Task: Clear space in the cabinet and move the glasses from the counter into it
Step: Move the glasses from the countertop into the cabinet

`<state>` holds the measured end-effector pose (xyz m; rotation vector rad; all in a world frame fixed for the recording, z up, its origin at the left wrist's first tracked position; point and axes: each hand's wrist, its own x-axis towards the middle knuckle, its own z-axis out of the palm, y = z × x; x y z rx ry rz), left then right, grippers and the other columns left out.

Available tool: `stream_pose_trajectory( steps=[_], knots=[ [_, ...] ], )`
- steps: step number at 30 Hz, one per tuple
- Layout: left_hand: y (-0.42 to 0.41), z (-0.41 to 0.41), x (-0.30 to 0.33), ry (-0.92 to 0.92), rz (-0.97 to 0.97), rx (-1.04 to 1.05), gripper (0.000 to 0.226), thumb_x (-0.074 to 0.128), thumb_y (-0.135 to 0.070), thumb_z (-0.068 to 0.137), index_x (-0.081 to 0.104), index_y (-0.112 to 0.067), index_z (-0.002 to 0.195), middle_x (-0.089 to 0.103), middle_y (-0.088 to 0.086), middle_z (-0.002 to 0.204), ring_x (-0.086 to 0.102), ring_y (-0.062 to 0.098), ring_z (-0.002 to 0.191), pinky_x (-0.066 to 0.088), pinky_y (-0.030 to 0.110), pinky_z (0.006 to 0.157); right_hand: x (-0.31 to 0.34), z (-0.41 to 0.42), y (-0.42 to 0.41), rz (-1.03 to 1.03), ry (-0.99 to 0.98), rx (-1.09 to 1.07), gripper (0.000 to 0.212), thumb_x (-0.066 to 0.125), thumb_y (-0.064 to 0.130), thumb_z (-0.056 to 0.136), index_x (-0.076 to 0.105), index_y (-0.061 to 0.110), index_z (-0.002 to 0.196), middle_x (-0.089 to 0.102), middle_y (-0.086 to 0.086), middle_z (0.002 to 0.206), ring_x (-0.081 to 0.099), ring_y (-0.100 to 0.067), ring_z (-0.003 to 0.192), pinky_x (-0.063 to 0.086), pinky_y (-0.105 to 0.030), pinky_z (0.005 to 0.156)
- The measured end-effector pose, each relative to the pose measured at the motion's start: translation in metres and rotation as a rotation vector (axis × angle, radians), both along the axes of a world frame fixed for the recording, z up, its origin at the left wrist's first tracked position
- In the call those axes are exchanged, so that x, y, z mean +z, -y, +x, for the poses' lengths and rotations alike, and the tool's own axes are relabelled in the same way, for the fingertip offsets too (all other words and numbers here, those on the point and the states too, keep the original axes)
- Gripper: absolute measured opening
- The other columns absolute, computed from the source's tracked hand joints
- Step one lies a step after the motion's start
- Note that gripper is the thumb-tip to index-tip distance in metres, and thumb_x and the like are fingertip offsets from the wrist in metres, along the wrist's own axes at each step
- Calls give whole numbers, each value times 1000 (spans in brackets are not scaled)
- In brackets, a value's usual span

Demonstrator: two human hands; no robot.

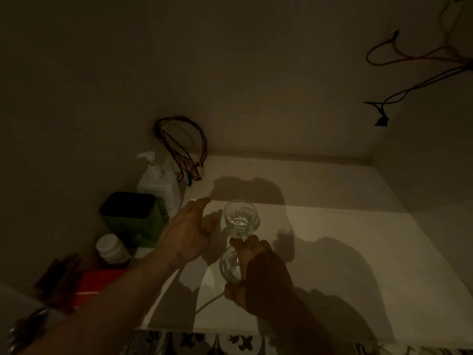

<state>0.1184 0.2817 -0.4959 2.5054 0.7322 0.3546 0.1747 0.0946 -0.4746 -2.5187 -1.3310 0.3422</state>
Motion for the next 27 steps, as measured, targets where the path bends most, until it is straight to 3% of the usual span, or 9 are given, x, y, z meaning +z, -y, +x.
stream_pose_trajectory(
  steps=[4, 8, 10, 13, 19, 23, 27],
  knots=[
    [8, 0, 4, -39, 48, -16, 56, 41, -48, 101, 30, -27, 152, 44, 2, 149, 43, 20, 133, 38, 35, 105, -3, 0, 2, 41, 17, -2, 96, 76, 49, 80, 23, 25, 156, 36, -1, 150, 42, -24, 129, 43, -33, 105],
    [18, -1, 9, -113, 83, -37, 56, 32, -51, 102, 29, -27, 152, 41, 1, 152, 41, 20, 134, 35, 36, 106, 0, 0, 11, 66, 31, -24, 102, 63, 74, 75, 23, 26, 155, 39, 1, 144, 46, -22, 123, 47, -36, 99],
    [24, -3, 14, -166, 101, -48, 56, 30, -52, 102, 28, -27, 153, 39, 0, 153, 40, 19, 135, 35, 37, 107, 6, 1, 21, 107, 26, -68, 92, 44, 80, 76, 32, 25, 150, 48, 2, 135, 51, -20, 115, 49, -35, 92],
    [35, -8, 26, -231, 113, -47, 57, 28, -51, 102, 27, -25, 153, 37, 0, 154, 37, 20, 137, 33, 37, 110, 16, 8, 39, 162, 45, -174, 63, 35, 67, 95, 41, 27, 144, 55, 3, 129, 54, -16, 113, 49, -32, 89],
    [68, -27, 80, -371, 168, -26, 59, 28, -49, 102, 25, -22, 154, 32, 2, 158, 31, 22, 142, 27, 37, 115, 67, 11, 77, -101, 16, -236, 65, 19, 66, 98, 32, 30, 151, 46, -1, 143, 47, -23, 127, 45, -39, 101],
    [107, -48, 134, -494, 126, -37, 65, 29, -51, 101, 14, -20, 156, 25, 3, 161, 31, 24, 142, 29, 37, 113, 118, -2, 94, -243, 0, -218, 61, 28, 60, 101, 27, 29, 153, 42, -3, 146, 45, -27, 128, 45, -42, 99],
    [149, -72, 217, -646, 64, -146, 69, 30, -55, 100, 10, -21, 157, 22, 3, 162, 30, 26, 142, 30, 39, 113, 206, -20, 111, -405, -115, -131, 53, 37, 53, 99, 34, 27, 146, 44, -5, 141, 45, -29, 128, 44, -43, 100]
  ],
)
